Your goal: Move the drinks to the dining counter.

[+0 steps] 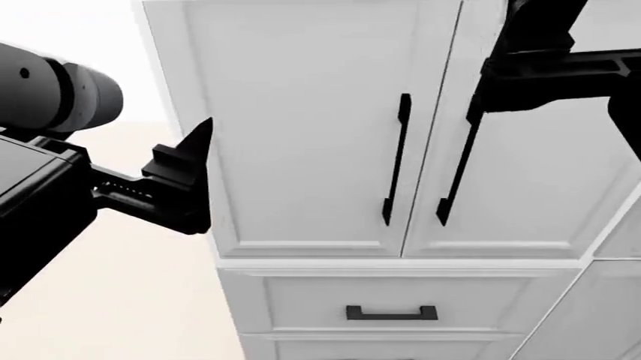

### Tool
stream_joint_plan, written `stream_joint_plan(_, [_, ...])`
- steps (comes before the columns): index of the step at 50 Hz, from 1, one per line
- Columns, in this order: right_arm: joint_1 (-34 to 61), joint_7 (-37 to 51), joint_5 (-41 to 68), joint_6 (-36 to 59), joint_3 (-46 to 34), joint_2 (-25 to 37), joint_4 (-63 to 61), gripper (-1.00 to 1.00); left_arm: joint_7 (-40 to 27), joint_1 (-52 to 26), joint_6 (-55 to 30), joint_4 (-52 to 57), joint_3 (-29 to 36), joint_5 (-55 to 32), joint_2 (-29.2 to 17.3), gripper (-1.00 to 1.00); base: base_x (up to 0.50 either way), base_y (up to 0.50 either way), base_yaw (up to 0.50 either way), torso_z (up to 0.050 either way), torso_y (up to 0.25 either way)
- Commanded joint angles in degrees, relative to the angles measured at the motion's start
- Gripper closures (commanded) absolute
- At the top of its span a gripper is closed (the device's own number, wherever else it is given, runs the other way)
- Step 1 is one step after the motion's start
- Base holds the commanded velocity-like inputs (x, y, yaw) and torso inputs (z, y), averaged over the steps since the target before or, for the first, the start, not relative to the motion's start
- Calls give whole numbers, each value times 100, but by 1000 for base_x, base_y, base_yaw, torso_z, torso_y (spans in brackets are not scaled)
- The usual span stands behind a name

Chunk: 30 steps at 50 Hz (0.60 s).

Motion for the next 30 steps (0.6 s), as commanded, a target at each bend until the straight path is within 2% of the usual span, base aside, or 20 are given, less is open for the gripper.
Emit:
stream_joint_plan(1, [-86,-26,-63,-38,0,6,-14,-100,41,66,8,-8,23,72,23,-100,1,-500,0,0,0])
stream_joint_plan(30, [-11,3,-7,16,-9,-3,2,-100,-17,-59,-4,-21,80,-8,22,-100,1,-500,0,0,0])
